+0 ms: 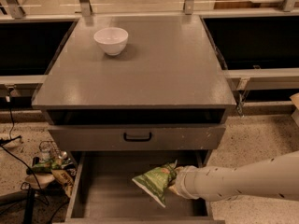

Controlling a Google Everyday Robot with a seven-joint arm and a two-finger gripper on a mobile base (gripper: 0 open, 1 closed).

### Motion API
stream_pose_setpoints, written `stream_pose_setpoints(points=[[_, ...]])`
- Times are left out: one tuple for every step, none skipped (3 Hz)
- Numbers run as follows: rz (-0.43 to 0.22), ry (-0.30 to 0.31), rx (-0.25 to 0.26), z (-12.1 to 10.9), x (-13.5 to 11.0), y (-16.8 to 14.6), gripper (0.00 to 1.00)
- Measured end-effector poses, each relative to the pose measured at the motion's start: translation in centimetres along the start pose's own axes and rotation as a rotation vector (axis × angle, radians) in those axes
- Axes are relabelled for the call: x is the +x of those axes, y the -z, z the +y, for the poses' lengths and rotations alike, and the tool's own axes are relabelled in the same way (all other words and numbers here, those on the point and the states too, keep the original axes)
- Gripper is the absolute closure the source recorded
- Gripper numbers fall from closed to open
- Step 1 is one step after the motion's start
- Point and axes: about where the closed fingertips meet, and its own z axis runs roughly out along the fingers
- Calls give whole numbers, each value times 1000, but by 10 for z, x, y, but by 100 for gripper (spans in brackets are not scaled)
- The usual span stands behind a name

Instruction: Place green jalapeno chip bag into middle drawer

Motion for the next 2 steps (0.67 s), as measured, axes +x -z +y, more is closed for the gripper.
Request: stream_pose_setpoints(points=[[5,-23,0,4,7,-17,100],[26,-69,-17,13,20,-61,100]])
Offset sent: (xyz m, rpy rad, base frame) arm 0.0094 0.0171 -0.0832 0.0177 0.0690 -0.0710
